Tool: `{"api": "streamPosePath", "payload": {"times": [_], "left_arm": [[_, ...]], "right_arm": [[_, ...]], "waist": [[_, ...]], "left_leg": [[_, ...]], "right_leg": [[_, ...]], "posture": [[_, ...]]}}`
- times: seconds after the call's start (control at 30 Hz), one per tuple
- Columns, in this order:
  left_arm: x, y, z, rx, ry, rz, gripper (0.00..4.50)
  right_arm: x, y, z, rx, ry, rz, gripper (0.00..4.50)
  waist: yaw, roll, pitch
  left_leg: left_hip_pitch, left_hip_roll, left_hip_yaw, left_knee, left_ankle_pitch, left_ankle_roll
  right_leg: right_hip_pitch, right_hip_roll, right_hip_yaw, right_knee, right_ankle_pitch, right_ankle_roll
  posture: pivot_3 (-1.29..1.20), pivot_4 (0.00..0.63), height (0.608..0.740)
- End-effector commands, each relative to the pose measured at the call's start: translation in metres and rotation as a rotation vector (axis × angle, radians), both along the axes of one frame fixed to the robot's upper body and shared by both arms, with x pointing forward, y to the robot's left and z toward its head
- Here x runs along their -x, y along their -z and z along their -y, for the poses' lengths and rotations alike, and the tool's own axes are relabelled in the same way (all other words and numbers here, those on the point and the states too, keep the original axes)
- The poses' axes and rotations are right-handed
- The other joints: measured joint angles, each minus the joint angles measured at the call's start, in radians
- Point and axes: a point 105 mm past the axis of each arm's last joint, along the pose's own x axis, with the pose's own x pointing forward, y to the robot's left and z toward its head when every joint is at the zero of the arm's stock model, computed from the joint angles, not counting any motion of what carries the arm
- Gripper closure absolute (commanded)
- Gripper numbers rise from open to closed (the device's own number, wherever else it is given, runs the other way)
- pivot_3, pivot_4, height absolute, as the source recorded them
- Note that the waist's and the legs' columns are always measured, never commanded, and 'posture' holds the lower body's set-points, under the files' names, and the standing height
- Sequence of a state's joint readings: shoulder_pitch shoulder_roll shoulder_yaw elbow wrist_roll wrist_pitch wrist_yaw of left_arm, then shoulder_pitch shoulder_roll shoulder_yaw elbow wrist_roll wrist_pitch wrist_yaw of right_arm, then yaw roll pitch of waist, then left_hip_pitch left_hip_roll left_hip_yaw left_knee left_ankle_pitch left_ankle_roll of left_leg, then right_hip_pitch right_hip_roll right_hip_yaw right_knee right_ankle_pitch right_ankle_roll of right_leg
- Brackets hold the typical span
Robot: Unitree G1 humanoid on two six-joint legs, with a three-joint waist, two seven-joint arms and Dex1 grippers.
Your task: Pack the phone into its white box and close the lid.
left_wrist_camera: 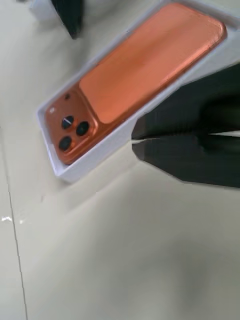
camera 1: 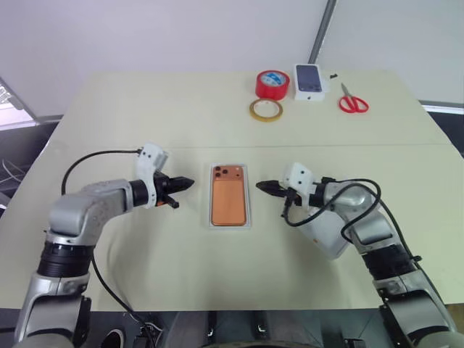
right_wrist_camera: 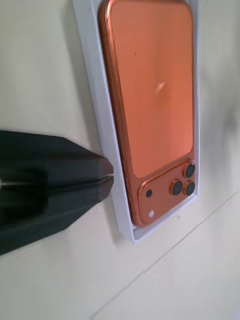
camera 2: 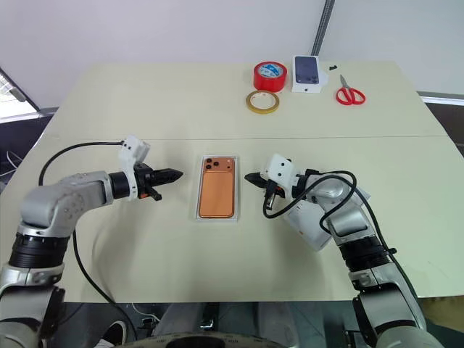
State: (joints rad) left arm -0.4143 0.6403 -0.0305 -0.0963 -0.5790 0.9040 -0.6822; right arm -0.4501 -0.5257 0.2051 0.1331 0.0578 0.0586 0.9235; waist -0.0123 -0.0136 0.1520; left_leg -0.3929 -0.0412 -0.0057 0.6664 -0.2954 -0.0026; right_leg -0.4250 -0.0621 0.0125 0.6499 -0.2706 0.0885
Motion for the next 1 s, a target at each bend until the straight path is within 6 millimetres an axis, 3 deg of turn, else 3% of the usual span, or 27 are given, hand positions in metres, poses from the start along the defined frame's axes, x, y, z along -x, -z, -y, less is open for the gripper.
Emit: {"api": "streamPosePath", "payload": {"times": [0.03,0.17,0.3,0.37,0.53,0.67,0.83,1.0], "left_arm": [[0.002,0.009,0.015,0.049,0.050,-0.043,4.50],[0.008,0.027,0.026,-0.016,0.115,-0.083,4.50],[0.006,0.026,0.060,0.067,0.167,-0.092,4.50],[0.005,0.016,0.085,0.147,0.208,-0.091,4.50],[0.015,0.011,0.142,0.157,0.370,-0.064,4.50],[0.014,0.007,0.175,0.163,0.444,-0.034,4.50],[0.009,0.004,0.190,0.166,0.483,-0.026,4.50],[0.013,0.011,0.190,0.156,0.495,-0.031,4.50]], "right_arm": [[0.002,0.005,-0.011,0.025,-0.029,0.018,4.43],[0.007,0.007,-0.015,0.048,-0.063,0.015,4.43],[0.007,0.002,-0.012,0.024,-0.057,0.006,4.43],[0.005,0.000,-0.004,0.034,-0.035,0.010,4.43],[0.003,-0.001,0.030,0.086,0.041,0.007,4.43],[0.014,0.003,0.058,0.118,0.094,-0.033,4.43],[0.042,0.010,0.072,0.121,0.108,-0.105,4.43],[0.064,0.013,0.076,0.121,0.122,-0.147,4.43]], "waist": [[0.000,0.000,0.000],[-0.001,0.000,0.000],[0.007,0.000,0.000],[0.018,0.000,0.000],[0.028,0.000,0.000],[0.027,0.000,0.000],[0.021,0.000,0.000],[0.021,0.000,0.000]], "left_leg": [[0.000,0.000,0.000,0.000,0.000,0.000],[0.000,0.000,0.000,0.001,0.000,0.000],[0.000,0.000,0.000,0.001,0.000,0.001],[0.000,0.000,0.000,0.002,-0.001,0.002],[-0.001,-0.001,0.000,0.004,-0.002,0.004],[-0.002,-0.002,0.000,0.004,-0.002,0.004],[-0.001,-0.001,0.001,0.003,-0.002,0.004],[0.000,0.000,0.001,0.003,-0.002,0.004]], "right_leg": [[0.000,0.000,0.000,0.000,0.000,0.000],[0.000,0.000,0.000,0.001,0.000,0.000],[0.001,0.000,0.000,0.001,0.000,0.000],[0.001,0.000,0.000,0.001,0.000,0.000],[0.002,0.000,0.000,0.000,0.000,0.000],[0.002,0.000,0.000,0.000,0.000,0.000],[0.002,0.000,0.000,0.000,0.000,0.000],[0.002,0.001,0.000,0.000,0.000,0.000]], "posture": [[0.00,0.150,0.740],[0.00,0.150,0.740],[0.00,0.150,0.740],[0.00,0.150,0.740],[0.00,0.150,0.740],[0.00,0.150,0.740],[0.00,0.150,0.740],[0.00,0.150,0.740]]}}
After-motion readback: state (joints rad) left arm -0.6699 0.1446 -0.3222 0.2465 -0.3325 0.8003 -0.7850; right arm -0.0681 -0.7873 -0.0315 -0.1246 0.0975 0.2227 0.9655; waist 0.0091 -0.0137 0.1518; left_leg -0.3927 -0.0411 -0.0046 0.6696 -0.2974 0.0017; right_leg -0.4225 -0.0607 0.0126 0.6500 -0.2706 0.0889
